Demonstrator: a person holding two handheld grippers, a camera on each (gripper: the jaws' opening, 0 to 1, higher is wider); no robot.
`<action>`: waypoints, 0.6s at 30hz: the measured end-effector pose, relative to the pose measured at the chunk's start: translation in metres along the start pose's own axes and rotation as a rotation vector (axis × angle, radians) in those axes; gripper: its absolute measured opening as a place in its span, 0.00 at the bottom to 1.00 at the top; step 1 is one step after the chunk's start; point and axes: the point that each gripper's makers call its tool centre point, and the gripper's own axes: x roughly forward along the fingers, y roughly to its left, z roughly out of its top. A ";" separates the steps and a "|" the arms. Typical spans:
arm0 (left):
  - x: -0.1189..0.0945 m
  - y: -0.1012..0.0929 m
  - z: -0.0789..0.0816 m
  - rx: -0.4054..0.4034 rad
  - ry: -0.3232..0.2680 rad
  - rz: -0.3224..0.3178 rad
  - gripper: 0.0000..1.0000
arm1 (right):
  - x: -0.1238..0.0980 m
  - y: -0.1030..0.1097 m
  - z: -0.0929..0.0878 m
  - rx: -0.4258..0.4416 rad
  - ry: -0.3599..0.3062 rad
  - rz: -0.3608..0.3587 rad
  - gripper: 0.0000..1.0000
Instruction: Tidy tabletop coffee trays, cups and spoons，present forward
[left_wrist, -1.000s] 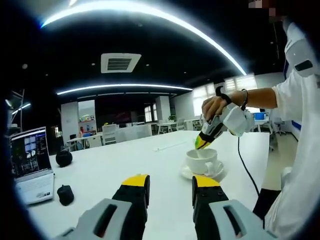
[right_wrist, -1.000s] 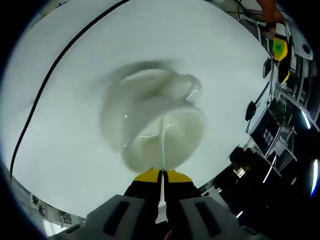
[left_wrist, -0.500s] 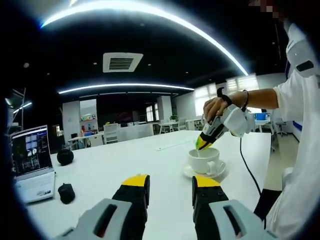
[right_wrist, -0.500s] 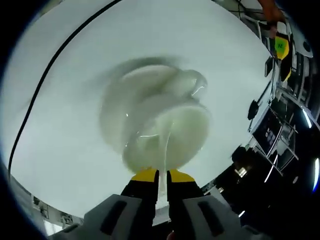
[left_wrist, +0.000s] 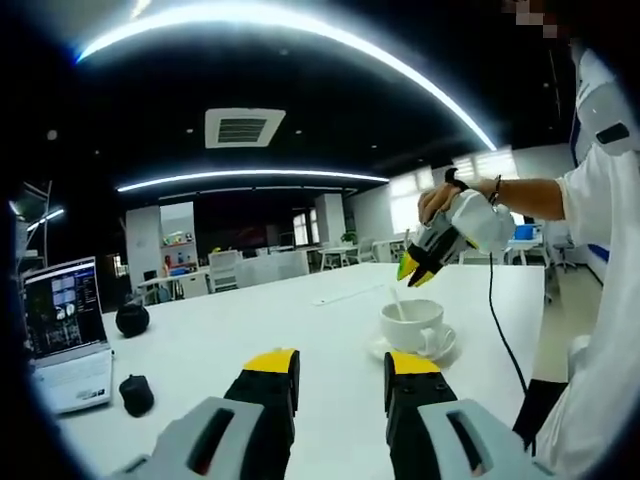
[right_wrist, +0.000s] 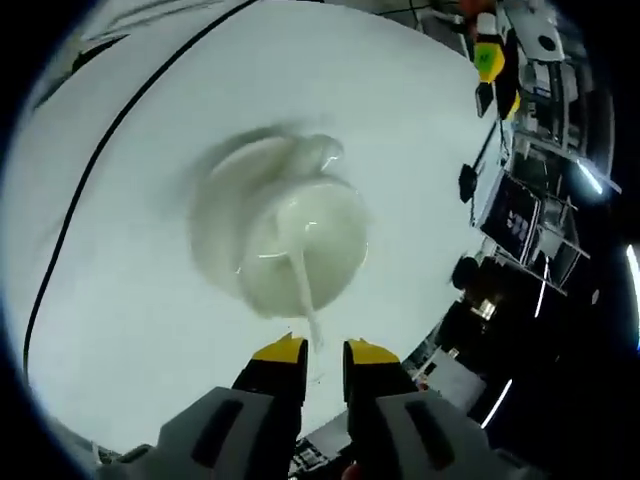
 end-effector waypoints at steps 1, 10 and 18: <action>0.000 0.001 0.002 0.000 -0.005 0.003 0.35 | -0.005 -0.002 0.000 0.056 -0.014 -0.014 0.17; 0.007 0.004 0.010 0.002 -0.028 0.010 0.35 | -0.039 -0.010 -0.016 0.301 -0.046 -0.107 0.22; 0.014 0.007 0.015 -0.006 -0.049 0.017 0.35 | -0.062 -0.008 -0.042 0.501 -0.022 -0.216 0.25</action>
